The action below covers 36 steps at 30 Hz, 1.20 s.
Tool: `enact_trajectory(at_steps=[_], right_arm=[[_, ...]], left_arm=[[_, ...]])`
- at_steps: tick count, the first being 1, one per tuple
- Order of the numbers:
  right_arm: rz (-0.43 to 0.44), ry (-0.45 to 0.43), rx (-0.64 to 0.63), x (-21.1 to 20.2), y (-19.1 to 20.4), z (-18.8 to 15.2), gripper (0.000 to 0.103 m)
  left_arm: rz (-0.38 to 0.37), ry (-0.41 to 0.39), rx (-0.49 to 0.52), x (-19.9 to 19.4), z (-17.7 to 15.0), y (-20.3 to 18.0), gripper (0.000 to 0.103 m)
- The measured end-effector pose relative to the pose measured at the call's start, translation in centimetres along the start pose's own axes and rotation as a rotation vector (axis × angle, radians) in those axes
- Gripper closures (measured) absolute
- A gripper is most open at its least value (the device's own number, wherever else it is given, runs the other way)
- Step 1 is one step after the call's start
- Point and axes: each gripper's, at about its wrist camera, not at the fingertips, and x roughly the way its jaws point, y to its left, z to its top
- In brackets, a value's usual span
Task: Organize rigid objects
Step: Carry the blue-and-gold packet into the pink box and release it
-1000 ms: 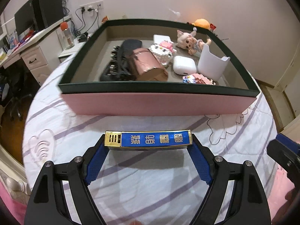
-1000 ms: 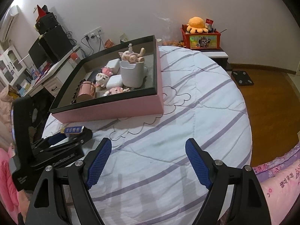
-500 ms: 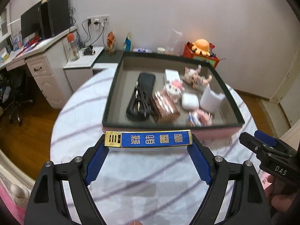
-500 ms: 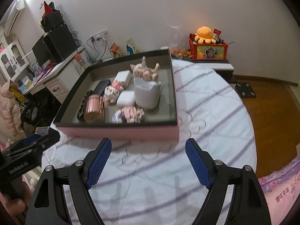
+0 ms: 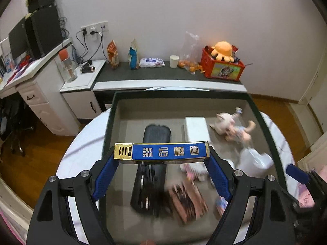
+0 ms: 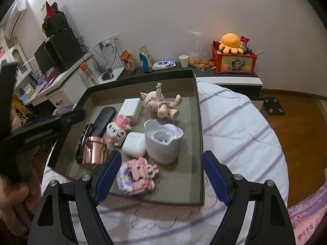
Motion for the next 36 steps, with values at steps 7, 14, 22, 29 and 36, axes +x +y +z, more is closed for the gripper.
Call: enact_trajectory(at_steps=[7, 14, 22, 29, 36], right_arm=[[-0.003, 0.011, 0.013, 1.2, -1.2, 1.3, 0.021], [-0.008, 0.022, 0.020, 2.1, -1.8, 1.6, 0.021], [-0.004, 0.031, 0.016, 3.1, -1.4, 2.2, 0.021], [-0.009, 0.031, 0.006, 3.8, -1.1, 2.8, 0.021], [-0.015, 0.028, 0.008, 4.1, -1.1, 3.2, 0.020]], left_arm=[[0.039, 0.106, 0.027, 5.8, 2.5, -0.2, 0.019], [0.063, 0.144, 0.033, 7.8, 3.0, -0.2, 0.019], [0.054, 0.163, 0.041, 8.5, 2.8, -0.2, 0.019], [0.030, 0.203, 0.042, 9.4, 2.7, -0.3, 0.019], [0.028, 0.206, 0.047, 9.5, 2.7, -0.5, 0.019]])
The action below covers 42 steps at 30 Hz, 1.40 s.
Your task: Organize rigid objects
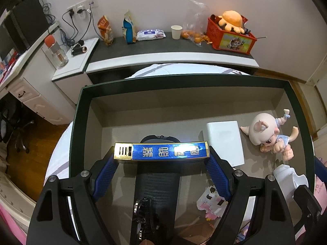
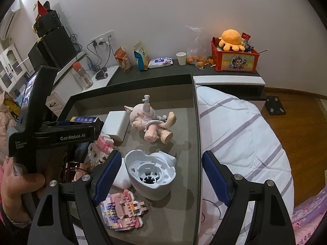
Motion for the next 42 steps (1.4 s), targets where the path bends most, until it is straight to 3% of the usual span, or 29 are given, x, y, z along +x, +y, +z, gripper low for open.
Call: enact_trajectory(at_steps=[17, 22, 25, 42], right_arm=[[-0.001, -0.002, 0.000, 0.0, 0.0, 0.1, 0.020], [-0.004, -0.002, 0.000, 0.0, -0.1, 0.2, 0.020], [-0.006, -0.004, 0.001, -0.1, -0.1, 0.2, 0.021], [-0.015, -0.065, -0.010, -4.4, 1.0, -1.0, 0.020]], left_arm=[[0.014, 0.015, 0.015, 0.4, -0.1, -0.3, 0.018], [0.037, 0.032, 0.019, 0.6, -0.2, -0.4, 0.002], [0.032, 0.028, 0.018, 0.3, -0.2, -0.3, 0.000], [0.021, -0.192, -0.021, -8.2, -3.2, 0.4, 0.000]])
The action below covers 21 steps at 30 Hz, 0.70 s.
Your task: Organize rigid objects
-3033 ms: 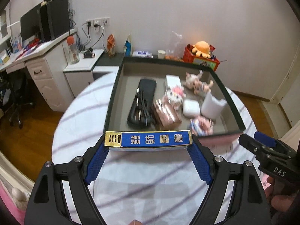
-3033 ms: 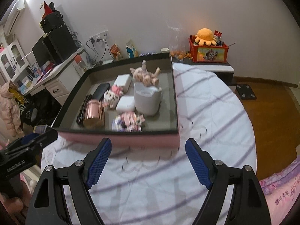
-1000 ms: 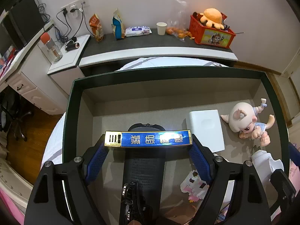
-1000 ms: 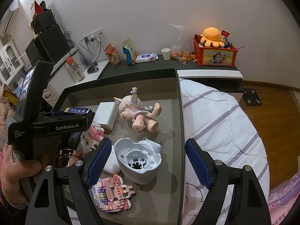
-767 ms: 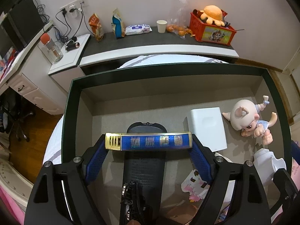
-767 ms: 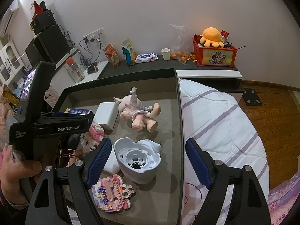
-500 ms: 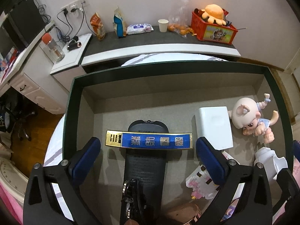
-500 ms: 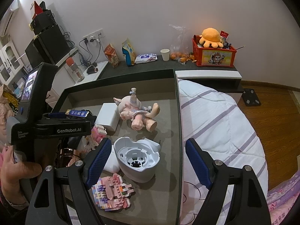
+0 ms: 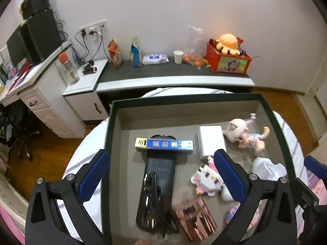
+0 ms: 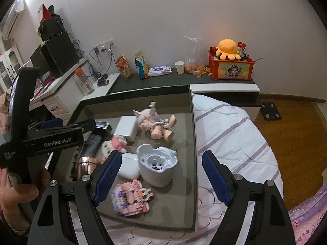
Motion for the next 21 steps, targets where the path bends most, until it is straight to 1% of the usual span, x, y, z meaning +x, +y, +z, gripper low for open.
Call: enact_trajectory(at_steps=[4, 11, 14, 18, 21], right_arm=[[0.003, -0.032, -0.013, -2.3, 1.0, -0.5, 0.020], [0.009, -0.093, -0.035, -6.8, 2.6, -2.1, 0.020], [0.011, -0.114, -0.043, -8.6, 3.4, -3.2, 0.020], [0.015, -0.133, -0.048, -10.7, 4.0, -4.7, 0.020], [0.017, -0.140, -0.049, -11.8, 4.2, -5.7, 0.020]], left_arm=[[-0.018, -0.045, -0.023, -3.1, -1.4, 0.4, 0.000], [-0.042, -0.142, -0.045, -9.4, -5.6, 0.8, 0.000], [-0.036, -0.205, -0.053, -12.7, -8.1, 0.9, 0.000], [-0.027, -0.308, -0.057, -17.3, -11.4, 1.2, 0.000], [-0.039, -0.373, -0.072, -20.0, -13.5, 1.5, 0.000]])
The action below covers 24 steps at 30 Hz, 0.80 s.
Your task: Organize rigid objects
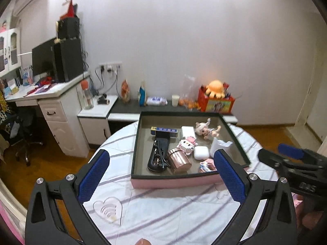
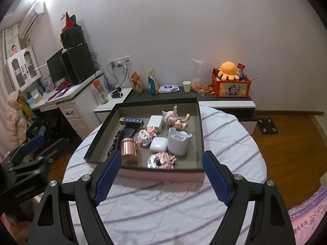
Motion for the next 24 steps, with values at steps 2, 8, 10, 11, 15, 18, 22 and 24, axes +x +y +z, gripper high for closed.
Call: enact_trajectory(at_steps=[2, 8, 10, 11, 15, 18, 22, 24], right_arm=[[0.000, 0.000, -0.002, -0.6, 0.2, -0.7, 0.021], [0.005, 0.020, -0.007, -1.7, 0.5, -3.1, 0.021], [0.009, 0.027, -0.007, -2.0, 0.7, -3.8, 0.021], [0.012, 0.032, -0.008, -2.1, 0.7, -4.1, 0.021], [0.017, 0.044, -0.011, -2.3, 1.0, -5.1, 0.021], [0.019, 0.042, -0.013, -2.5, 1.1, -5.4, 0.020], [0.019, 0.043, -0.014, -2.6, 1.3, -5.5, 0.020], [0.018, 0.043, -0.015, -2.7, 1.4, -5.5, 0.020]], left_arm=[[-0.010, -0.029, -0.014, -1.9, -0.7, 0.1, 0.000], [-0.015, -0.061, -0.038, -4.9, -3.2, -0.3, 0.000], [0.008, -0.071, -0.028, -5.4, -3.9, -0.6, 0.000], [0.021, -0.065, -0.022, -5.4, -4.1, -0.7, 0.000], [0.032, -0.028, -0.022, -5.5, -4.9, -0.8, 0.000], [0.017, -0.015, -0.027, -5.7, -5.0, -0.6, 0.000], [0.017, -0.001, -0.023, -5.8, -5.0, -0.6, 0.000], [0.044, 0.002, -0.008, -5.9, -5.1, -0.8, 0.000]])
